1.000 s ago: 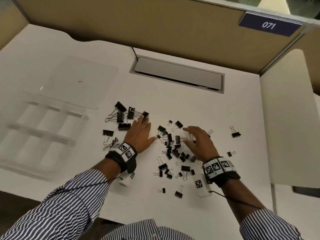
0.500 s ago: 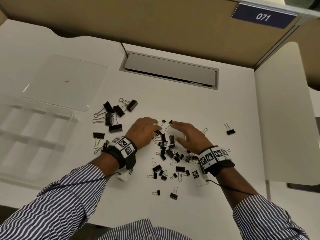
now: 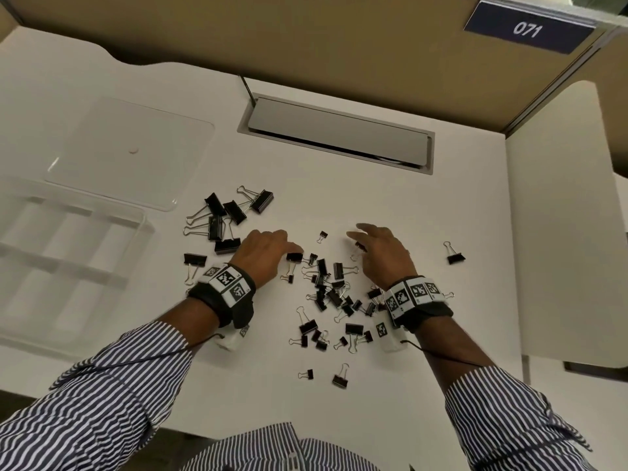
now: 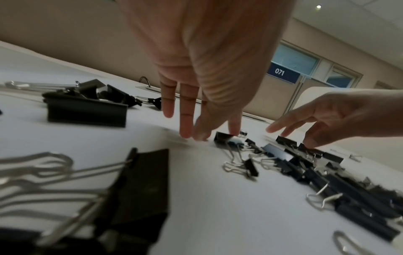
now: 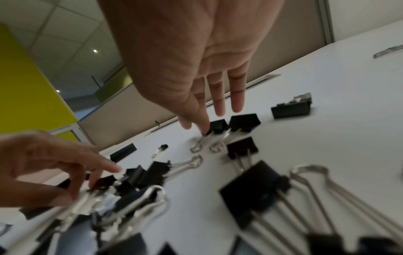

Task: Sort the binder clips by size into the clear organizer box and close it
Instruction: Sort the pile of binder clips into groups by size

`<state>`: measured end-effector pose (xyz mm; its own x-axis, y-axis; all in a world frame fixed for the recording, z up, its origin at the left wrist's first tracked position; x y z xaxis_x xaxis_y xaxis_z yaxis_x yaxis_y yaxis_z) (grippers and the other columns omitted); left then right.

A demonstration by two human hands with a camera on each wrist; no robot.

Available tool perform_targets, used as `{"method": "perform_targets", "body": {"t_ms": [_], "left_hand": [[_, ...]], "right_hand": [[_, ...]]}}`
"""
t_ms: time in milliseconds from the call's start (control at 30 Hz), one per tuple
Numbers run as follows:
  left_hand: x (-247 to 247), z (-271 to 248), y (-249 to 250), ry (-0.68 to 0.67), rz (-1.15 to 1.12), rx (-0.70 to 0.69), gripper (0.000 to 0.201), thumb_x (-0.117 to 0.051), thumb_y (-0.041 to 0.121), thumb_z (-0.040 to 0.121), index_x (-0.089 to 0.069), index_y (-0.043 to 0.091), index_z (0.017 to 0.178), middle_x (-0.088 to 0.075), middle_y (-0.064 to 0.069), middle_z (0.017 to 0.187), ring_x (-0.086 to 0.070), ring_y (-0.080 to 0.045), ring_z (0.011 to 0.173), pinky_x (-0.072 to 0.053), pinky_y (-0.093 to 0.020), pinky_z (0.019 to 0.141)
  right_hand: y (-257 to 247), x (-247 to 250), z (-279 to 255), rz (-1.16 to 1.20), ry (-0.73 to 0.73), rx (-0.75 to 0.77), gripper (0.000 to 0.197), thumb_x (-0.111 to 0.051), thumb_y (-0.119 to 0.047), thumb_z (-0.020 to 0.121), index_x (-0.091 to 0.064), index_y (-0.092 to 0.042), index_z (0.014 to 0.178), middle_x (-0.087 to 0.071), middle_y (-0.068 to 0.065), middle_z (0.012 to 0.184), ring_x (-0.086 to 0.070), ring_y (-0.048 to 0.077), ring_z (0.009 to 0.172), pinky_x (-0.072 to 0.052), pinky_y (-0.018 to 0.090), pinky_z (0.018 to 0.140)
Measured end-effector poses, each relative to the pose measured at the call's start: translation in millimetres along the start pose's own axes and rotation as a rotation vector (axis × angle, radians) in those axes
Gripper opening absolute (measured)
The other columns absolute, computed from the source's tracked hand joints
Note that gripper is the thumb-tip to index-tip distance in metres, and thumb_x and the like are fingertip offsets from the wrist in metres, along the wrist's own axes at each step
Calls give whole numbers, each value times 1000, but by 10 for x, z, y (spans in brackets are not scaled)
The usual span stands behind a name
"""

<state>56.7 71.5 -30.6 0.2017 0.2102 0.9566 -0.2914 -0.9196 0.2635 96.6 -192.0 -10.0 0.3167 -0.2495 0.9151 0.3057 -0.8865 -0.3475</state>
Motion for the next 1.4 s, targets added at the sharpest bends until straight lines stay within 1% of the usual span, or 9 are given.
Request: {"method": "perform_targets", "body": {"t_ms": [267,367,500,600,733,967,1133,1267,1400], "left_hand": [[-30,-39,29,-54,132,-89,64,-67,-2,81,-57,37,132,-55,4,80,-47,-18,62,-42,-34,72],[-17,-56,76,-31,124,-58,51,-68,1,81,-64,32,122,-59,4,76,-43,-18,59,-36,-32,71],[-8,-122,83,2,113,22,40,-77,5,73,-69,24,106,-64,3,73,-58,-23,63,-43,-38,79],[41,-161,102,-11,149,47,33,-82,22,72,-68,22,101,-63,1,80,-60,-23,72,-40,-39,82],[75,-239,153,-48,280,102,32,-64,42,84,-59,19,106,-59,-1,99,-57,-22,86,-36,-39,89],[124,-433,210,28,213,141,24,-65,37,80,-64,16,92,-67,-1,75,-60,-23,73,-38,-42,89],[159,-807,364,193,123,75,26,-74,36,73,-68,17,89,-60,-1,63,-56,-23,64,-46,-39,76],[-17,-1156,392,106,148,56,16,-68,36,74,-65,22,81,-57,4,64,-50,-20,71,-42,-35,73],[-111,-1340,302,45,212,58,18,-71,36,73,-66,21,83,-62,4,70,-53,-22,79,-43,-38,78]], "right_hand": [[83,-105,56,-45,16,4,47,-55,8,84,-64,-11,126,-58,3,126,-52,28,112,-50,42,85],[93,-70,44,-46,25,-27,36,-55,4,88,-68,-10,118,-61,7,113,-55,30,105,-50,39,79],[123,4,19,-116,33,-66,25,-60,-2,85,-69,-13,106,-60,4,105,-56,27,99,-49,36,69],[136,57,-16,-124,70,-86,15,-62,-6,80,-60,-15,92,-58,2,94,-55,27,89,-44,33,62],[154,69,-103,-58,128,-84,13,-63,-10,80,-57,-19,85,-61,-3,86,-56,24,82,-43,30,60],[-102,204,-253,265,201,-106,5,-71,-24,86,-70,-24,91,-68,-8,78,-65,11,69,-54,30,66],[-574,16,-493,339,27,-23,5,-74,-25,84,-72,-23,88,-68,-12,77,-62,2,66,-53,26,61],[-995,-320,-619,288,-195,15,5,-73,-20,86,-74,-17,91,-69,-2,87,-63,8,66,-55,24,60],[-1286,-539,-624,217,-246,18,5,-72,-16,84,-77,-14,82,-73,2,91,-62,11,77,-54,29,77]]}}
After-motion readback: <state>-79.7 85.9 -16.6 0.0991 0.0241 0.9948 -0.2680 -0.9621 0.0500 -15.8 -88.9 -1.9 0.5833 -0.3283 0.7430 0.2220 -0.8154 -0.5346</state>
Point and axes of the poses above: each hand's wrist, its own z-axis towards the middle knuckle, its own x-axis out of the back of the hand, y = z × x, the point moved 1 cm from there along z, towards the middle knuckle
